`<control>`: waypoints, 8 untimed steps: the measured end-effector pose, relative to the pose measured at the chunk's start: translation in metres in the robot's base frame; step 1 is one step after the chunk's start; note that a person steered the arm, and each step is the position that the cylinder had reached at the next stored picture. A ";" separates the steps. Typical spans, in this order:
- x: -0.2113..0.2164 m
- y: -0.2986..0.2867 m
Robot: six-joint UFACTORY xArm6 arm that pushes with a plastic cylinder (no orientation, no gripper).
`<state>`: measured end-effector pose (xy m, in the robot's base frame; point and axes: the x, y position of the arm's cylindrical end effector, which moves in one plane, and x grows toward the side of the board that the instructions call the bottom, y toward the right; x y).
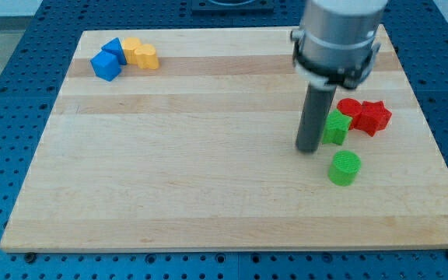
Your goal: Move the green circle into the green star
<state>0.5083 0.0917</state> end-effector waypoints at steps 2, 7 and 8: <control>0.110 0.049; 0.049 0.040; 0.015 0.064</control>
<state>0.5238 0.1561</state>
